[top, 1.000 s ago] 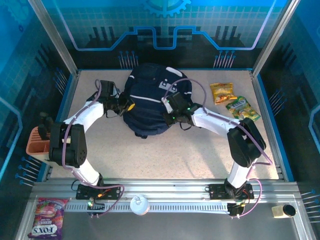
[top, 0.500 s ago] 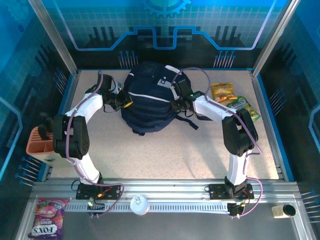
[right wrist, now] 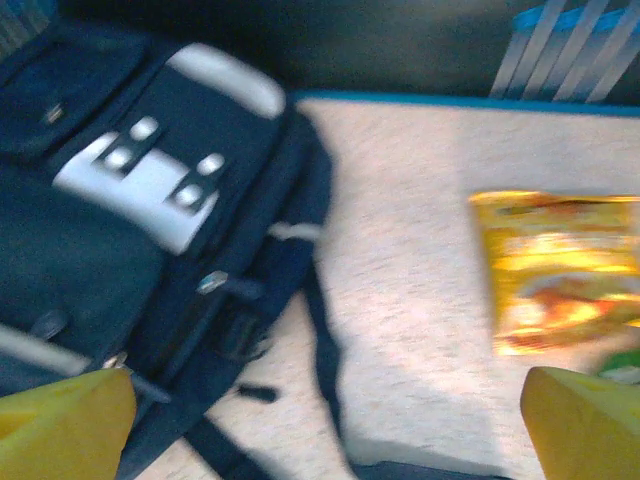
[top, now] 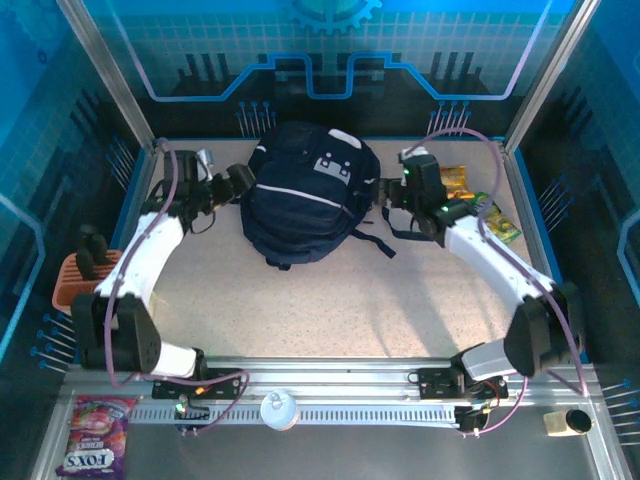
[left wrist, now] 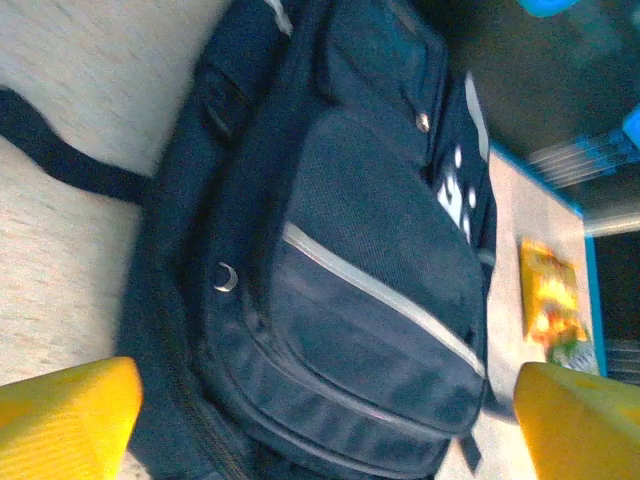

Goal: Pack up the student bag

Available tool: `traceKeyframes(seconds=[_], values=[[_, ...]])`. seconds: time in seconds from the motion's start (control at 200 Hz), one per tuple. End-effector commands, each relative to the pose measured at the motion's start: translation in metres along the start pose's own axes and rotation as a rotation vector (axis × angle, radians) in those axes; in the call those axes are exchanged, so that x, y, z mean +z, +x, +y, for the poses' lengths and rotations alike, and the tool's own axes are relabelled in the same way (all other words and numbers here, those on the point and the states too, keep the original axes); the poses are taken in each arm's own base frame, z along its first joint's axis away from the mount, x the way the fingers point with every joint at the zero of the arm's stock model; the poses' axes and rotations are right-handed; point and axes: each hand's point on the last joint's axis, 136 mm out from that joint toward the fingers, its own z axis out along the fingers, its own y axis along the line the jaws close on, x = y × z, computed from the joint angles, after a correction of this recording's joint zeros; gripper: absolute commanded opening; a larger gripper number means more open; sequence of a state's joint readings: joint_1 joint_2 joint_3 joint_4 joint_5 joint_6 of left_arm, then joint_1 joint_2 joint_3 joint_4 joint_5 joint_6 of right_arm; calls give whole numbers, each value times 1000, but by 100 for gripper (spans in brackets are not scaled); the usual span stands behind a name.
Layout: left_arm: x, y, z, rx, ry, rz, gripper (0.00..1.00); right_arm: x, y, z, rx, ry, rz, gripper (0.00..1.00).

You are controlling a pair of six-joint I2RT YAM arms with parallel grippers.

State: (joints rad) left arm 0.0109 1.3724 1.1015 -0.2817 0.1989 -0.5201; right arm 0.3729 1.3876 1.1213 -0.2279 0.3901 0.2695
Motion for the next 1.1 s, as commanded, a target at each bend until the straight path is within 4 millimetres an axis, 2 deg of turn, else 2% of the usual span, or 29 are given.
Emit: traceKeyframes(seconds=[0.0, 0.05, 0.07, 0.19, 0.325, 0.5, 0.675, 0.85, 1.031, 1.096], values=[[-7, -11, 54, 45, -200, -201, 99, -3, 8, -58, 55, 223, -102, 100], [-9, -8, 65, 89, -226, -252, 99, -7, 14, -76, 71, 282, -142, 100], [-10, -7, 70, 102, -240, -268, 99, -6, 25, -83, 67, 306, -139, 100], [-9, 3, 105, 210, -351, -345, 99, -10, 51, -120, 113, 424, -157, 100], [-6, 12, 128, 311, -394, -442, 99, -1, 83, -142, 101, 497, -168, 100], [12, 28, 136, 406, -359, -449, 99, 20, 104, -131, -1, 427, -188, 100], [26, 39, 123, 458, -235, -443, 99, 31, 104, -114, -73, 312, -272, 100], [33, 48, 121, 489, -178, -452, 99, 38, 115, -91, -119, 138, -297, 100], [37, 49, 127, 479, -199, -455, 99, 49, 125, -92, -100, 91, -271, 100], [37, 49, 127, 484, -208, -458, 99, 51, 122, -96, -94, 114, -272, 100]])
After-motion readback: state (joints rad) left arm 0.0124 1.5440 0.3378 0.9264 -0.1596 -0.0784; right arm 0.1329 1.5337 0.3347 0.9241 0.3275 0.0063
